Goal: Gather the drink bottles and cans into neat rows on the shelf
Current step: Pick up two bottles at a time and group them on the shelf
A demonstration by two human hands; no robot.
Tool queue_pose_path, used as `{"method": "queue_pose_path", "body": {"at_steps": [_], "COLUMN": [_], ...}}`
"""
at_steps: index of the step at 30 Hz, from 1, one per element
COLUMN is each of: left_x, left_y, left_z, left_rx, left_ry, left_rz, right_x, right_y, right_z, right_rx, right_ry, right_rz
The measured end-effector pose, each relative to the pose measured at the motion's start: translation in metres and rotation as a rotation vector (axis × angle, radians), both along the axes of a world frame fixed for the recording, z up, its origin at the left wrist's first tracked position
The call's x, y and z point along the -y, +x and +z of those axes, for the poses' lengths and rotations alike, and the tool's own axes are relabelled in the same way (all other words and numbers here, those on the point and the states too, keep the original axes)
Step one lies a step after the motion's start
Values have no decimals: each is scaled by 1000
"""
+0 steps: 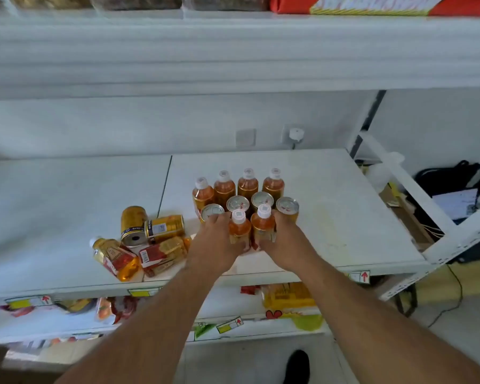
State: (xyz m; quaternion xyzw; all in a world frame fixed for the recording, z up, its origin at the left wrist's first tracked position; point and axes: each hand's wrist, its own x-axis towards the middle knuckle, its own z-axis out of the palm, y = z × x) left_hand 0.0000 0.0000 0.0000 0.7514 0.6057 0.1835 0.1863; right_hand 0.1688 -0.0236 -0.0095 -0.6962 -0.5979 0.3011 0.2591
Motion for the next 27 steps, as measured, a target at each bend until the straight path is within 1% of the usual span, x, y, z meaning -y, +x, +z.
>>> {"method": "queue_pose_path", "body": {"at_steps": [3,4,9,12,17,22,27], "left_x": [-7,-7,-10,-10,-13,-14,-15], "left_y": [5,5,9,11,14,13,14], "left_z": [-3,-3,-8,-9,-9,-11,-9], "left_rx": [-22,-28,-2,7,27,22,51], "left_ry": [-9,-38,-83,-114,-109,-81,-103], "left_rz": [2,12,32,50,77,68,43], "right_x": [-7,-7,-6,-8,-12,-15,-15], "right_y": [-1,-1,0,-1,0,2,3], "right_z": [6,9,16,16,16,14,13], "right_rx": [-67,-71,-92,-104,-80,-48,-40], "right_ry": [-3,-29,-34,-56,-102,-118,-120], "right_rz": [-6,-18,-6,-40,-95,-94,-88]}}
